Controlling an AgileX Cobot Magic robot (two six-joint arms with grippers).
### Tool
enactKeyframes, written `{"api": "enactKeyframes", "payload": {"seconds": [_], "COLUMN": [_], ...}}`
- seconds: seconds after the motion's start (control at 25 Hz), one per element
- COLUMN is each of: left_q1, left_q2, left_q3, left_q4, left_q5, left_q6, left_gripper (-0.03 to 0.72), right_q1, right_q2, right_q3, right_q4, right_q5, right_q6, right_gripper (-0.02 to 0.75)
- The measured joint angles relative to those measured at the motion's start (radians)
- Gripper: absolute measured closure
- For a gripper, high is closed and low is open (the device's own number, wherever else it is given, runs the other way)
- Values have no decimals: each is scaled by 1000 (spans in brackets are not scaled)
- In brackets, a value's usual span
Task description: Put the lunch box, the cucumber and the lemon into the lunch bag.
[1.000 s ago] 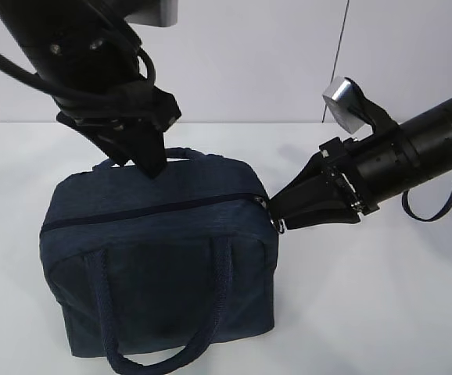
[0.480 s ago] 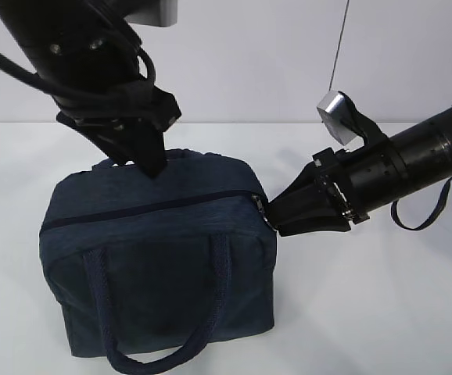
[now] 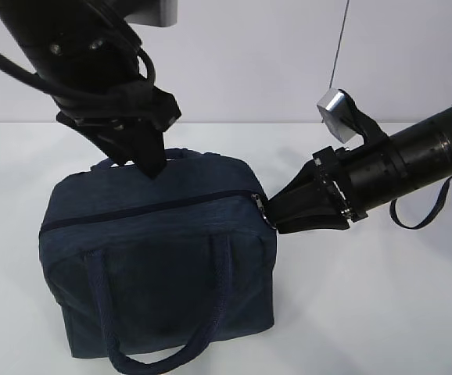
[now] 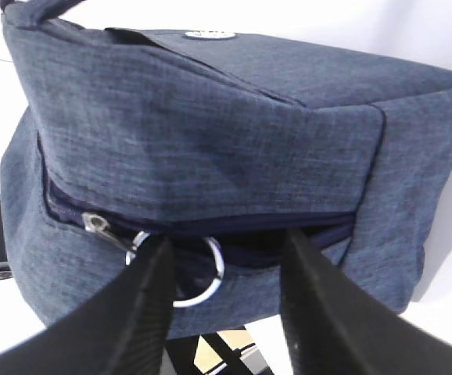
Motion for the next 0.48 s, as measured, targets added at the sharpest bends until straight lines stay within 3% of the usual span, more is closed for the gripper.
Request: {"api": "enactKeyframes", "payload": {"seconds": [0.32, 0.48], "left_q1": [0, 0], "left_q2": [0, 0], "left_q3": [0, 0], "left_q4": [2, 4], "left_q5": [0, 0], "left_q6": [0, 0], "left_gripper": [367, 408], "right_q1": [0, 0], "right_q2": [0, 0], "right_q3": [0, 0], "right_q4": [-39, -43], "right_q5": [-1, -1], "right_q6": [9, 9], "right_gripper": [419, 419]}}
